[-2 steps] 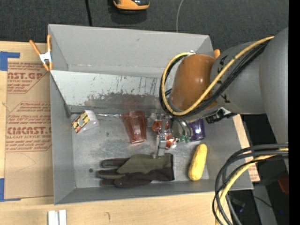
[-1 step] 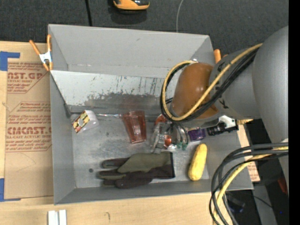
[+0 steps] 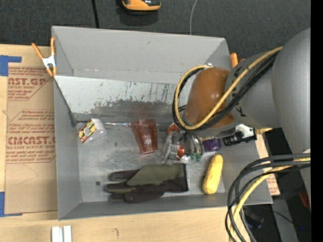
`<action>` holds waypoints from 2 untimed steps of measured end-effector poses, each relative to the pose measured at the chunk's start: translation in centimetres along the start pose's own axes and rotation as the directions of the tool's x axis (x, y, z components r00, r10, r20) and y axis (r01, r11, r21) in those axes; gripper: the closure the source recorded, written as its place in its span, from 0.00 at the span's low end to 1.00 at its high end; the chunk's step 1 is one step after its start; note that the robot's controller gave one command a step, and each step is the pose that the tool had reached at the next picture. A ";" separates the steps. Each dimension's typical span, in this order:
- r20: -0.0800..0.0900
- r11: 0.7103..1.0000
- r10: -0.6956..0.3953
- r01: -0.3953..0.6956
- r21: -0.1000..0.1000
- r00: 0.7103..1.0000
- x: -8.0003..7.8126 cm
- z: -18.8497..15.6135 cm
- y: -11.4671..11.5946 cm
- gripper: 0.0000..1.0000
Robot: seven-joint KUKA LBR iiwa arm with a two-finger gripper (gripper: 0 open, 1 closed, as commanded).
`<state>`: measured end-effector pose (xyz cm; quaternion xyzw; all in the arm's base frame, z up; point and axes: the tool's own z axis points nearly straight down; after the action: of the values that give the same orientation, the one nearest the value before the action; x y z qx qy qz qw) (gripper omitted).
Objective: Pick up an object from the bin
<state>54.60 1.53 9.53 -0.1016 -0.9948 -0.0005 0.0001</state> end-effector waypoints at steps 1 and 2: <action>-0.004 1.000 0.015 -0.015 0.002 1.000 1.4 -3.6 1.6 1.00; -0.002 1.000 0.015 -0.015 0.001 1.000 1.6 -4.7 2.2 1.00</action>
Offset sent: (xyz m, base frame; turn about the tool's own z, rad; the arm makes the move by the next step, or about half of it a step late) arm -0.0161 0.0433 0.0460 -0.0194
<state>53.47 3.99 14.27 -0.1090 -0.9940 -0.0004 0.0012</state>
